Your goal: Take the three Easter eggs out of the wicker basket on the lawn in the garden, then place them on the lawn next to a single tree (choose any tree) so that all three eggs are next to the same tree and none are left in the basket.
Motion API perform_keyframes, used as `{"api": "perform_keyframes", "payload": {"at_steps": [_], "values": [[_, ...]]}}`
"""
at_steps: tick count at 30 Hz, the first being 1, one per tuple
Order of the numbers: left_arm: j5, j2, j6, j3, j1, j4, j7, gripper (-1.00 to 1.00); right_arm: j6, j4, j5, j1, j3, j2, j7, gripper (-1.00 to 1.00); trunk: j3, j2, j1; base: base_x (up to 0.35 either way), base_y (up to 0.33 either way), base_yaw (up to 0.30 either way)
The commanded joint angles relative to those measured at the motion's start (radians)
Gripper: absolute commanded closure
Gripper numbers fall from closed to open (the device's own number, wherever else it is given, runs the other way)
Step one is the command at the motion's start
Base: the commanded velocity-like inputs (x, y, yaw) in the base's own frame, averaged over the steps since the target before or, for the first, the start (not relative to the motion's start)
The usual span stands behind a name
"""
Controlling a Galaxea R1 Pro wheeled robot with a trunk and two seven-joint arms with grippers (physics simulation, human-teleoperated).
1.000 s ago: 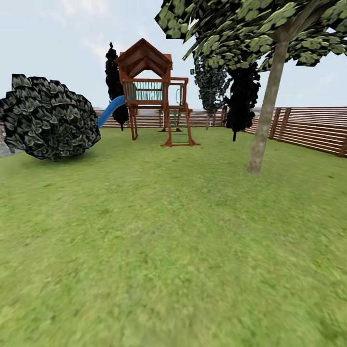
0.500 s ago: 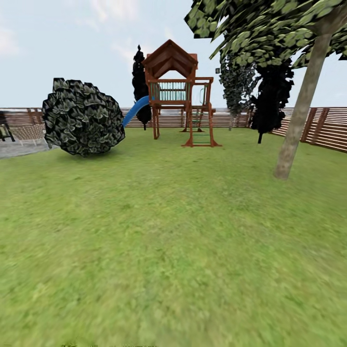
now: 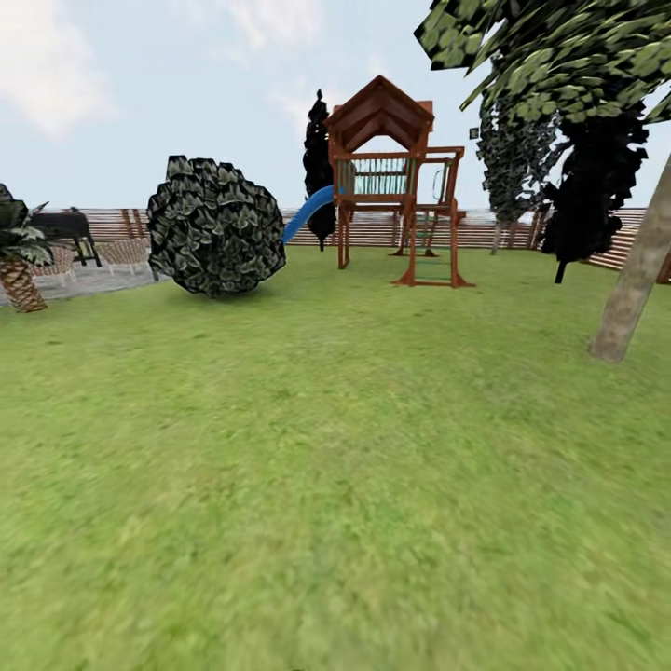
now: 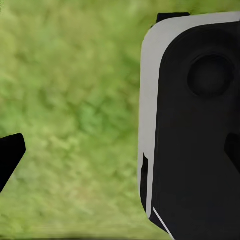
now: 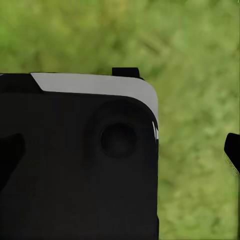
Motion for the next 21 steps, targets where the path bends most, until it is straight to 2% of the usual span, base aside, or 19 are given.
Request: {"api": "perform_keyframes", "payload": {"at_steps": [1,21], "values": [[-0.001,0.0,-0.001,0.0,0.001,-0.001,0.0,-1.0,-0.003,0.001,-0.001,0.0,0.001,0.0,-0.001,-1.0,-0.001,0.0,0.0,0.0,0.0,0.299],[-0.001,0.0,-0.001,0.0,0.001,-0.001,0.0,-1.0,-0.003,0.001,-0.001,-0.001,0.001,0.001,-0.001,-1.0,-0.001,0.0,0.0,0.0,0.0,0.299]]}}
